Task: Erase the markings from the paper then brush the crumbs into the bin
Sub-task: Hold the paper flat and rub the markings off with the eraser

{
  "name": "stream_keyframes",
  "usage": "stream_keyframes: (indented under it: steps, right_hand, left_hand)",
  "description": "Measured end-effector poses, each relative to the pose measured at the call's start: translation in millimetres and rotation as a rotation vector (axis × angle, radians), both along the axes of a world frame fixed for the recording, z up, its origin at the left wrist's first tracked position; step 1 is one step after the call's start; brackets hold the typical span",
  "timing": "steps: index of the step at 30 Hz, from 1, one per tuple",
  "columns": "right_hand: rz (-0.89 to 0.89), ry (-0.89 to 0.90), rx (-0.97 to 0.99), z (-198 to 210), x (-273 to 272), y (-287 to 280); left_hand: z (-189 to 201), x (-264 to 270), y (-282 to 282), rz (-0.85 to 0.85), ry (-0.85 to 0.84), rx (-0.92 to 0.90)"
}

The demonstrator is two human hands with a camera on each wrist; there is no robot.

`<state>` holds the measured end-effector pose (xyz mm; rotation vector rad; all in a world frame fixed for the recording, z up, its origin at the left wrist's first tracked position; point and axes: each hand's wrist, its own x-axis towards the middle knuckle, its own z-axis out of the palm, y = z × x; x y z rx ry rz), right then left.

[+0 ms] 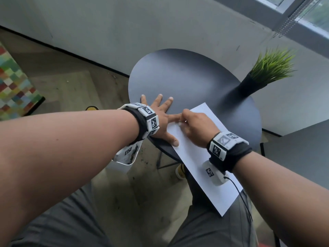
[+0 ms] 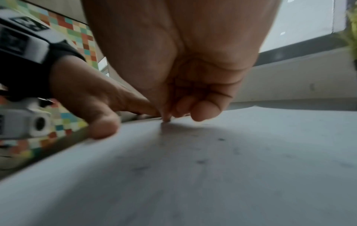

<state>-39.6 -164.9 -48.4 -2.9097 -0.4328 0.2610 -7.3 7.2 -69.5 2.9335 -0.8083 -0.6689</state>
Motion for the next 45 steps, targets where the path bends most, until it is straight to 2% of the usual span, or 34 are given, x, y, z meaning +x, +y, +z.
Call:
stream_keyframes:
  steps: [2, 3, 4, 7, 8, 10, 12, 13, 14, 17, 18, 22, 24, 30, 35, 37, 39, 41, 43, 45]
  right_hand:
    - [0.190, 0.075, 0.016, 0, -15, 7]
    - [0.231, 0.119, 0.008, 1, -16, 3]
    - [0.206, 0.133, -0.007, 2, -10, -4]
    - [-0.153, 0.040, -0.068, 3, 10, -28]
    - [-0.183, 0.013, -0.064, -1, 9, -29]
    - [-0.019, 0.011, -0.023, -5, -5, -15]
    - [0.193, 0.093, 0.036, -4, -23, -3]
    - [0.226, 0.117, 0.035, -2, -22, -4]
    - [0.200, 0.105, 0.016, 0, -16, -8]
    - [-0.120, 0.027, -0.025, 1, 4, -17]
    - [-0.137, 0.016, -0.017, -1, 2, -14]
    - [0.208, 0.079, 0.078, -5, -19, 5]
    - [0.231, 0.087, 0.044, 1, -13, -5]
    - [0.004, 0.250, 0.058, 10, -6, -24]
    - [-0.253, 0.151, 0.121, 1, 5, -24]
    - [-0.231, 0.084, 0.075, -2, -2, -14]
    - [-0.040, 0.032, 0.050, -4, -16, 0]
    - [0.107, 0.073, 0.045, -2, -23, 6]
    - [0.042, 0.117, 0.016, 1, -10, -3]
    - [-0.149, 0.092, -0.016, 3, 4, -15]
  left_hand:
    - [0, 0, -1, -0.001, -0.004, 0.000]
    - [1, 0, -1, -0.002, -0.006, 0.003]
    - [1, -1, 0, -0.003, -0.005, 0.009]
    - [1, 0, -2, -0.001, -0.013, 0.027]
    - [1, 0, -2, -0.001, -0.014, 0.034]
    - [1, 0, -1, -0.007, -0.010, 0.042]
    - [2, 2, -1, -0.019, -0.006, 0.039]
    - [3, 2, -2, -0.022, -0.003, 0.038]
    - [4, 2, -2, -0.022, 0.001, 0.037]
    - [3, 1, -1, -0.012, 0.000, 0.040]
    - [2, 0, -1, -0.010, -0.002, 0.036]
    - [1, 0, 1, -0.006, 0.001, 0.017]
    - [2, 1, 1, -0.008, 0.001, 0.006]
    - [3, 9, 8, -0.035, -0.022, 0.009]
    - [4, 12, 8, -0.025, -0.011, -0.006]
    - [6, 12, 7, -0.025, -0.011, -0.007]
    - [8, 12, 6, -0.034, -0.016, 0.002]
    - [13, 11, 4, -0.052, -0.030, 0.021]
    - [17, 10, 2, -0.069, -0.037, 0.041]
    - [21, 9, 1, -0.076, -0.044, 0.055]
